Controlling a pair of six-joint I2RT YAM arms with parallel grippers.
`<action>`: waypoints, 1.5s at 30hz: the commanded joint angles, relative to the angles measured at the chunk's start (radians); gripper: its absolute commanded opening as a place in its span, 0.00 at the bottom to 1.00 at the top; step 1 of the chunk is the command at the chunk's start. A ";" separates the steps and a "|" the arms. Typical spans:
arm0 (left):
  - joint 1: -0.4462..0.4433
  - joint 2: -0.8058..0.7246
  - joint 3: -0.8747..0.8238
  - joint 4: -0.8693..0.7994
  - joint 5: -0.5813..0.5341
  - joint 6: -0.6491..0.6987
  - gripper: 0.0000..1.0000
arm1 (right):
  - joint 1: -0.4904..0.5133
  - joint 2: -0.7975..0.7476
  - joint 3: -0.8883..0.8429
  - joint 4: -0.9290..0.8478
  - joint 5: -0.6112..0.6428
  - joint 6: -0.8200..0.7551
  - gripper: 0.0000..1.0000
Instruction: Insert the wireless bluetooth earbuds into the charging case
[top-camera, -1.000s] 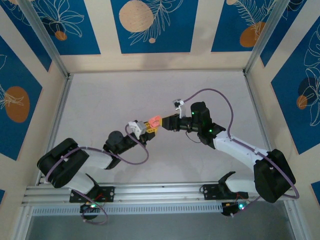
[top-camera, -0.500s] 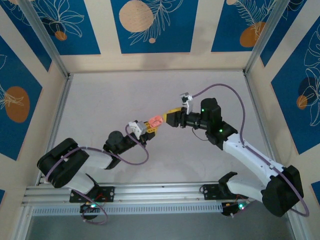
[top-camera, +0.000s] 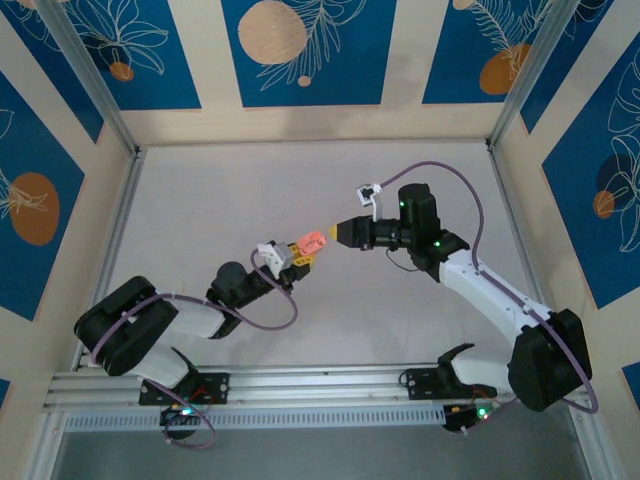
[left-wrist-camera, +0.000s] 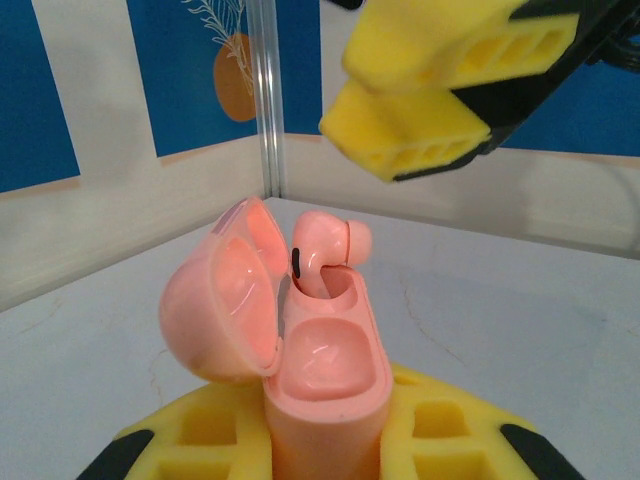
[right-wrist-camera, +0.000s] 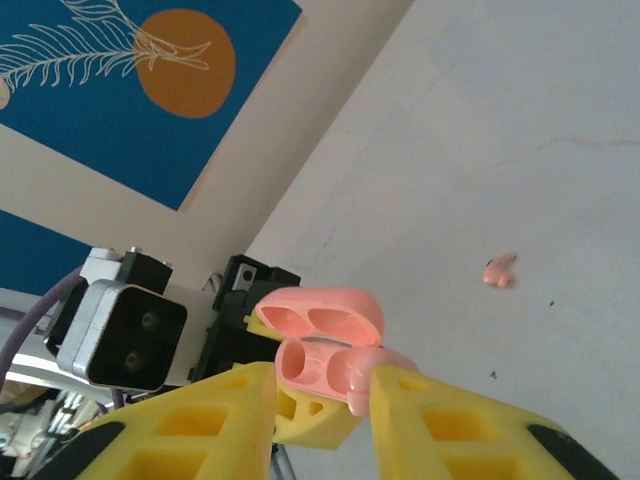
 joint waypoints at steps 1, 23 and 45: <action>-0.011 -0.023 0.004 0.054 0.024 0.021 0.18 | 0.002 0.019 0.032 -0.011 -0.059 0.020 0.29; -0.011 -0.045 -0.001 0.053 0.026 0.019 0.18 | 0.028 0.072 0.016 0.010 -0.073 0.027 0.19; -0.011 -0.040 -0.003 0.053 0.018 0.024 0.18 | 0.058 0.095 0.048 -0.032 -0.089 -0.012 0.13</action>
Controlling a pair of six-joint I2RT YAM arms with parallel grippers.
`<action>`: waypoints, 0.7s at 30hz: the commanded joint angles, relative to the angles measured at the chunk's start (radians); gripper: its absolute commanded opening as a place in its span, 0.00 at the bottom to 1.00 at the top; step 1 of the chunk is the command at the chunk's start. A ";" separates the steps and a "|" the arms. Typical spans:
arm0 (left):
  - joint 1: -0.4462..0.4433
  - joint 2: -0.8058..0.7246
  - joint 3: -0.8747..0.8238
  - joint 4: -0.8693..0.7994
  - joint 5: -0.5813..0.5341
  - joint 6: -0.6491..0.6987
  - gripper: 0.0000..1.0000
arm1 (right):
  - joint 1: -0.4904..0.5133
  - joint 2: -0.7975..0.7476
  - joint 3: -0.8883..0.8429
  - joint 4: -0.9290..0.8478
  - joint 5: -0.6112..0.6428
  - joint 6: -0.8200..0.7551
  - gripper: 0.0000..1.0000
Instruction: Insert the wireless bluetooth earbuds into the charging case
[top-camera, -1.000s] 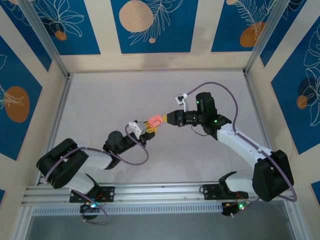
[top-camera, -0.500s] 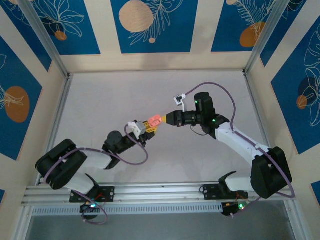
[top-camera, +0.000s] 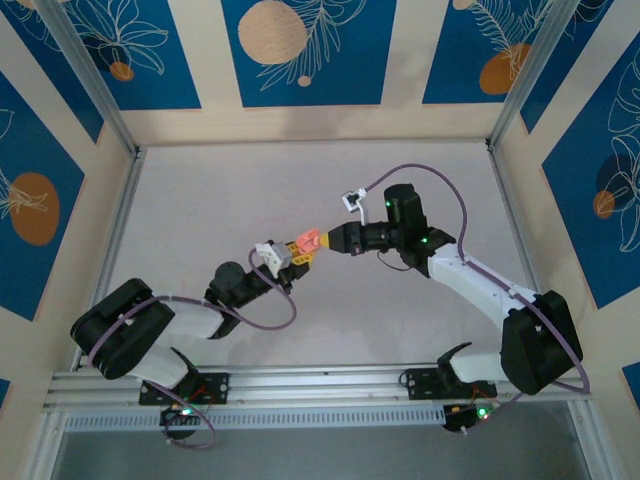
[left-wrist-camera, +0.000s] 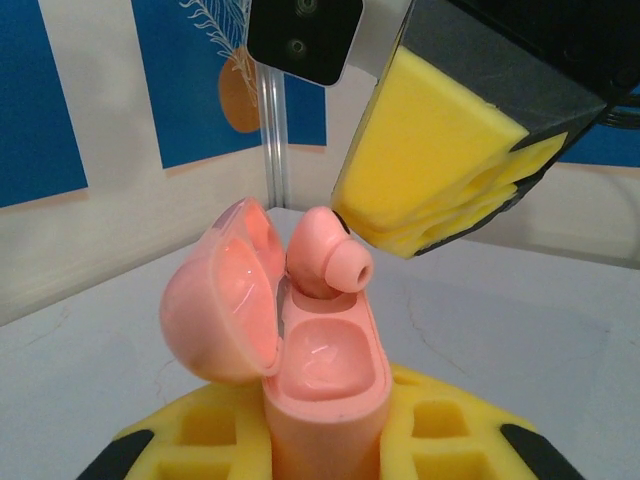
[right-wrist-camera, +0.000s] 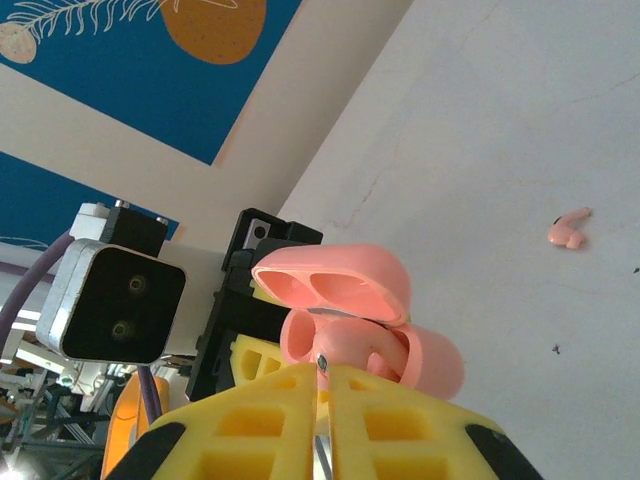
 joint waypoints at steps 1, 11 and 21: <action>-0.010 -0.017 -0.002 0.055 0.022 0.025 0.18 | 0.010 0.012 0.030 -0.050 0.008 -0.029 0.13; -0.011 -0.017 -0.004 0.054 0.021 0.025 0.18 | 0.013 -0.019 0.049 -0.169 0.075 -0.079 0.19; -0.011 -0.022 -0.010 0.053 0.032 0.030 0.18 | 0.008 -0.079 0.104 -0.230 0.098 -0.111 0.25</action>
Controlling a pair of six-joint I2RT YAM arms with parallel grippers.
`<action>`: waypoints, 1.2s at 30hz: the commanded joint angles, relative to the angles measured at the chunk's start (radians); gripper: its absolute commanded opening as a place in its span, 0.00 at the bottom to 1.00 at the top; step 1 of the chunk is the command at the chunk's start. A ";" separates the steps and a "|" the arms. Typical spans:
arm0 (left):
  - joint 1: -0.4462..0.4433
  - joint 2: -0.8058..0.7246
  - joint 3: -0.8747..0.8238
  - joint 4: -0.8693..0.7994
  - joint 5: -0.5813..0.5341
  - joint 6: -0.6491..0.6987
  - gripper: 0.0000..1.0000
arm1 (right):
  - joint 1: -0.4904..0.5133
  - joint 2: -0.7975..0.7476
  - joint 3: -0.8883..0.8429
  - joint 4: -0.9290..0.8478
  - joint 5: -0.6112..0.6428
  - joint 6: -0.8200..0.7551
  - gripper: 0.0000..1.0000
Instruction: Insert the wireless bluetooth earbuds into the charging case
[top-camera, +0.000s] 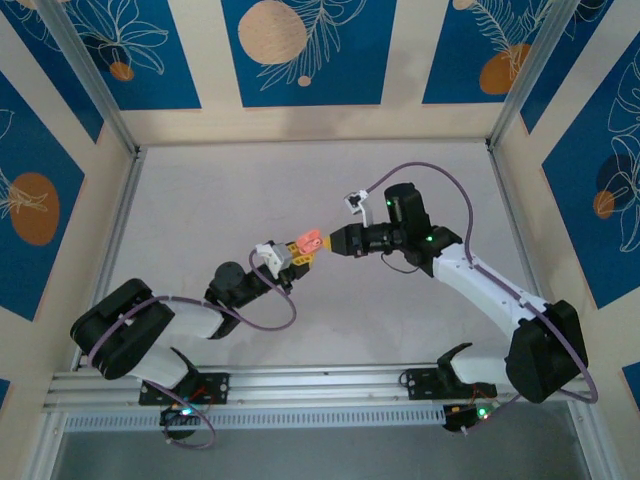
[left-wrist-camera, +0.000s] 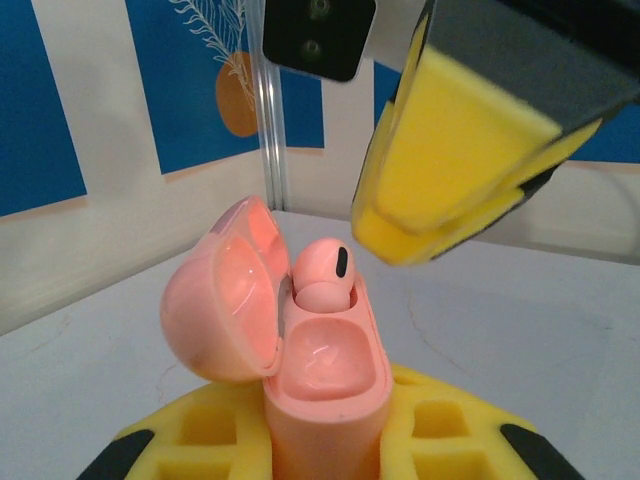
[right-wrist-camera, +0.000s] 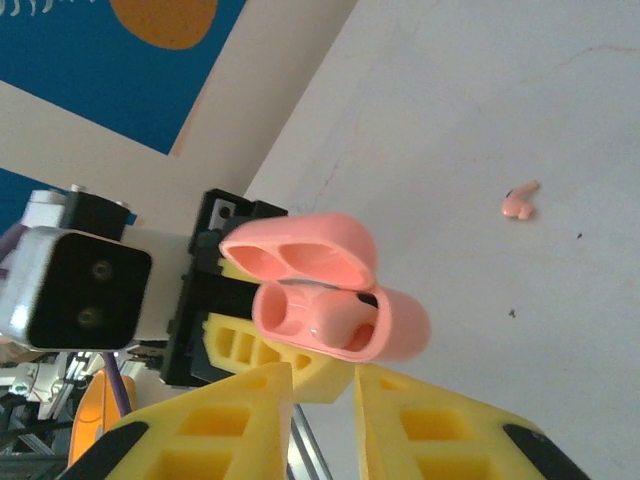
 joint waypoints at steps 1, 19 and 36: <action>-0.011 -0.022 -0.012 0.051 0.026 0.011 0.18 | 0.000 -0.028 0.057 -0.038 0.001 -0.030 0.25; -0.011 -0.033 -0.007 0.037 0.027 0.023 0.18 | 0.039 0.066 0.119 -0.101 0.082 -0.067 0.39; -0.010 -0.063 -0.012 -0.005 0.013 0.028 0.19 | 0.060 0.089 0.129 -0.163 0.163 -0.099 0.39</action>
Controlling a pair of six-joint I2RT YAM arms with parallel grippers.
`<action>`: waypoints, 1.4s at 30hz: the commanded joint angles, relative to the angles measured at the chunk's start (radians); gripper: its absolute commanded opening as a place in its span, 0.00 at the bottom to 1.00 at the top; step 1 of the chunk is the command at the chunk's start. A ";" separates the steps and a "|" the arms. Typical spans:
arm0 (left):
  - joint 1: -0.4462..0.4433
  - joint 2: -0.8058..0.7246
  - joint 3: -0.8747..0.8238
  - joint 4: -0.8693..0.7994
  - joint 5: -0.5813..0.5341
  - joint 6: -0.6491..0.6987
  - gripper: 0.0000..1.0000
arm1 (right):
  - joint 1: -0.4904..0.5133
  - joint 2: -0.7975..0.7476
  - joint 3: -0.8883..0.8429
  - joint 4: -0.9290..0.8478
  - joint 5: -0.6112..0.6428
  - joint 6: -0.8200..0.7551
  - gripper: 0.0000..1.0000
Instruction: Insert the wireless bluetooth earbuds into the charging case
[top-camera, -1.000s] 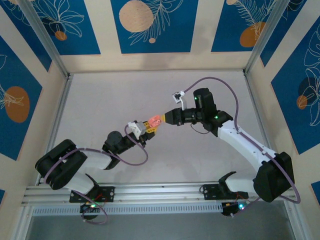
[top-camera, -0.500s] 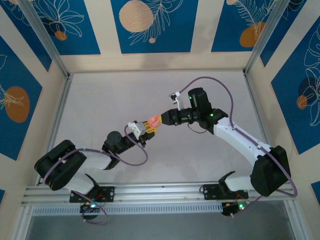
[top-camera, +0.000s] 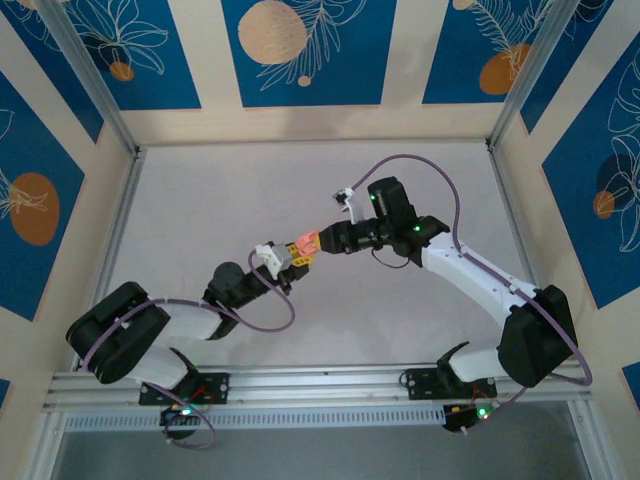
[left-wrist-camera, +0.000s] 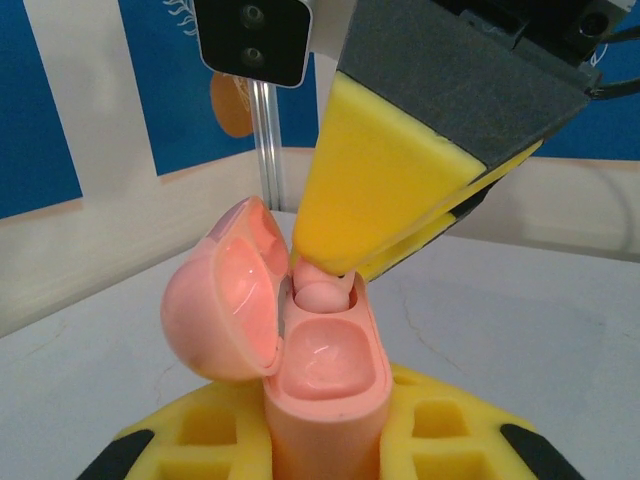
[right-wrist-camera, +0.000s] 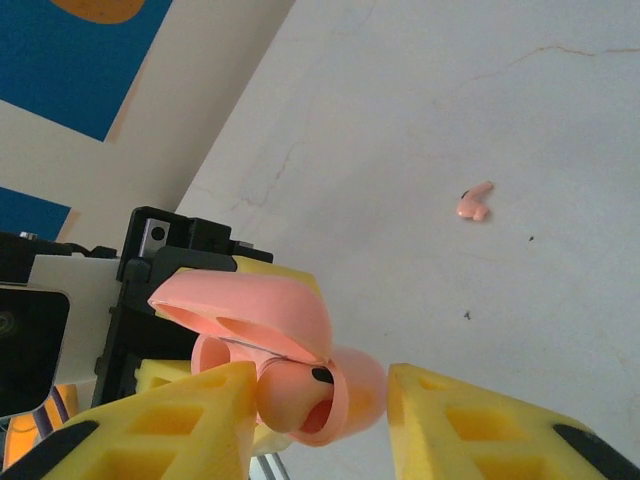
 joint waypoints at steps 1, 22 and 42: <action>-0.010 -0.032 -0.010 0.025 -0.007 0.019 0.19 | 0.006 -0.013 0.012 -0.019 0.018 -0.021 0.41; 0.281 -0.474 -0.048 -0.710 -0.219 -0.149 0.19 | 0.045 0.277 0.282 -0.140 0.074 -0.074 0.50; 0.400 -0.677 -0.046 -1.021 -0.242 -0.181 0.20 | 0.125 0.906 0.774 -0.236 -0.056 -0.154 0.50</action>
